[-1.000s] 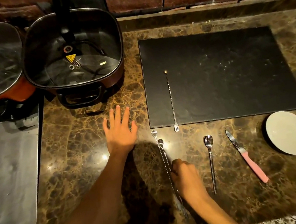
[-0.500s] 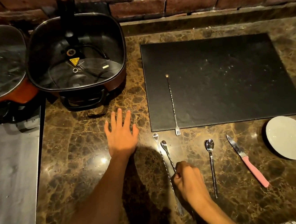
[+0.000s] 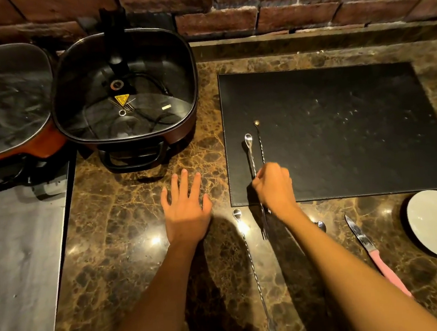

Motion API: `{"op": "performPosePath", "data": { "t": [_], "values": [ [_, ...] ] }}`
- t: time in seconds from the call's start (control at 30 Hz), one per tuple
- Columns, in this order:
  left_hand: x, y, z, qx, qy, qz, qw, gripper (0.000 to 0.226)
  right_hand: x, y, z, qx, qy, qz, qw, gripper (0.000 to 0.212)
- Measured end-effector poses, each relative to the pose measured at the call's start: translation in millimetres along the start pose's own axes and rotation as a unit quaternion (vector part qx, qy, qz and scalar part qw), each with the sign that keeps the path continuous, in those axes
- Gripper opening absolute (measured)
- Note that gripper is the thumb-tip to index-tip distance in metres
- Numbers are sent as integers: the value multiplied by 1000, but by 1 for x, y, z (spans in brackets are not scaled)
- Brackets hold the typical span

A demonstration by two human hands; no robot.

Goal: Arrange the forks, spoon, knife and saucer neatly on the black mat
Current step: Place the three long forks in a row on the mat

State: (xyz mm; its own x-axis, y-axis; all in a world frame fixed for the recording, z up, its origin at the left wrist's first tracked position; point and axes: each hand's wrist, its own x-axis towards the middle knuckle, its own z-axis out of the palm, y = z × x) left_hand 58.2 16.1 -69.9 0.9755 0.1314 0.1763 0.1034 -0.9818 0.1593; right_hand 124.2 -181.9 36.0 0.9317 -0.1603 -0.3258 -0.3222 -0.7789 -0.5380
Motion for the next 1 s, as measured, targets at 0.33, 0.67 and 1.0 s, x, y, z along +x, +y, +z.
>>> {"op": "performPosePath", "data": {
  "t": [0.33, 0.67, 1.0],
  "values": [
    [-2, 2, -8, 13, 27, 20, 999, 53, 46, -28, 3, -70, 19, -26, 997, 6],
    [-2, 2, -9, 15, 30, 17, 999, 53, -11, 2, 1, -21, 23, -49, 998, 8],
    [0, 2, -7, -1, 4, -5, 1000, 57, -154, 46, 43, -85, -81, -32, 993, 31]
  ]
}}
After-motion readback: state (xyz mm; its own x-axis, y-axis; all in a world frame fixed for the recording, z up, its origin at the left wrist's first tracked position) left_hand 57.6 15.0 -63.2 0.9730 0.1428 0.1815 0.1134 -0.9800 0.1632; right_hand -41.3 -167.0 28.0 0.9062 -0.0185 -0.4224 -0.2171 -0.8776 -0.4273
